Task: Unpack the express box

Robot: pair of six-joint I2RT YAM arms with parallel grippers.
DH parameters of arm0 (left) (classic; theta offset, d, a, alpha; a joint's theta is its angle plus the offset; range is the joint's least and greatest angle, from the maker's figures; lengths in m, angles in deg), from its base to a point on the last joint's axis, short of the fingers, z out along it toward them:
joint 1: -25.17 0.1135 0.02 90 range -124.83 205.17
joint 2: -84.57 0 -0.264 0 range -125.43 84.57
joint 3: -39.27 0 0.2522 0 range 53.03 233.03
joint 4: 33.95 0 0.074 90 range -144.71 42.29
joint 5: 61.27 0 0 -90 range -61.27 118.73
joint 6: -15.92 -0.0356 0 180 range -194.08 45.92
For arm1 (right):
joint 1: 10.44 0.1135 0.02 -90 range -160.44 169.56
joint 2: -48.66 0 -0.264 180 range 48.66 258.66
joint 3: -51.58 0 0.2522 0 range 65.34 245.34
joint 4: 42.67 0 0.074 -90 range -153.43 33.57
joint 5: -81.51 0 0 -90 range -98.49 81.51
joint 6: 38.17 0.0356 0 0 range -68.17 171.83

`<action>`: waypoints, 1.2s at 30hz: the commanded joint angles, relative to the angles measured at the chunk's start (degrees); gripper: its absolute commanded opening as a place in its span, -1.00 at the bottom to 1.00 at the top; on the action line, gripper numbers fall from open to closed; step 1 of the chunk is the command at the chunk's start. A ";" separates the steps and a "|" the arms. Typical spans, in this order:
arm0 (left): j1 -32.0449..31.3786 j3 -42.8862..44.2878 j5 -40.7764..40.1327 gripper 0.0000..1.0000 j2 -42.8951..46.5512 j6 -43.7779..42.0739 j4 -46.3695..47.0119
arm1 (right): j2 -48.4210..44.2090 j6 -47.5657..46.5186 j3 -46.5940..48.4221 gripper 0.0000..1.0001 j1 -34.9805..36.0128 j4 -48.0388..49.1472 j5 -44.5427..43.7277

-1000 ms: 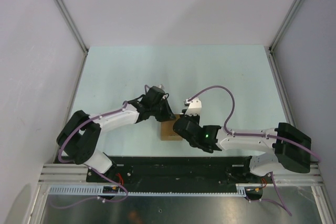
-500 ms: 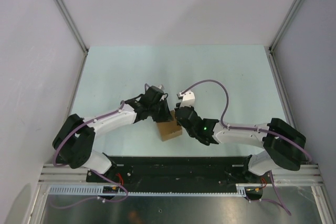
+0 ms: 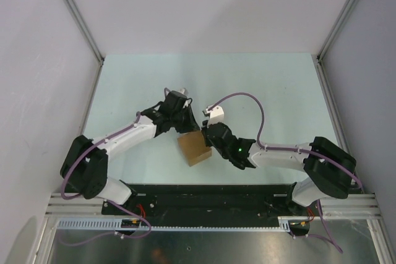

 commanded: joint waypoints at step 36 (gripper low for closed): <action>0.96 -1.96 -3.93 -1.00 -11.99 8.55 -5.13 | -3.11 -2.00 0.34 -1.00 7.01 -2.44 -5.99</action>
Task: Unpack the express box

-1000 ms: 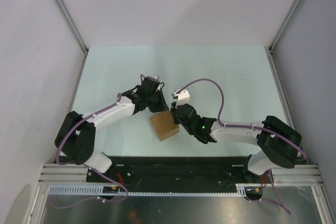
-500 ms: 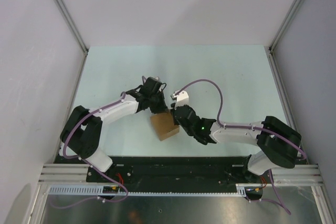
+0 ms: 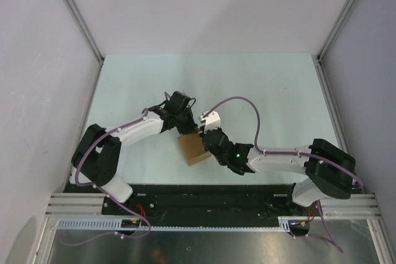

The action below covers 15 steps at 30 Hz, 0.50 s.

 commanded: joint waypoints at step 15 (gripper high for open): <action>-0.15 -4.76 -3.19 -1.00 -4.78 1.78 -5.24 | -7.26 8.02 -2.56 -1.00 6.09 -7.61 -0.64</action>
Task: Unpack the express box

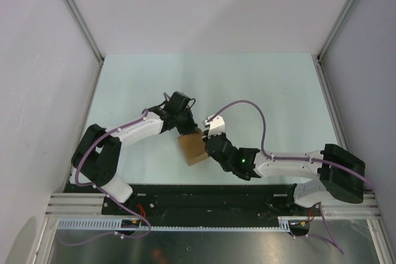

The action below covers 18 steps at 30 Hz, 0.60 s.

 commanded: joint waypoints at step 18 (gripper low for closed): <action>-0.31 -4.72 -3.15 -1.00 -5.64 -0.48 -5.81 | -4.22 8.60 -2.81 -1.00 4.84 -8.05 2.48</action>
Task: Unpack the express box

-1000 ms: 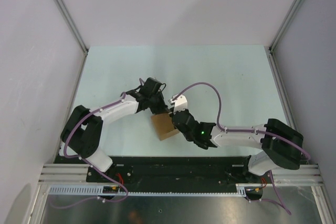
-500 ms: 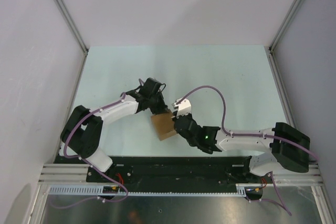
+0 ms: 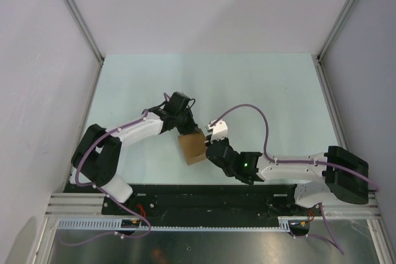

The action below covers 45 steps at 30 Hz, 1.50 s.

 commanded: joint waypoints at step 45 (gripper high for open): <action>-0.26 -0.82 -1.02 -0.96 0.00 -6.18 -6.79 | -13.25 -4.78 9.79 -1.00 -1.76 -10.73 8.03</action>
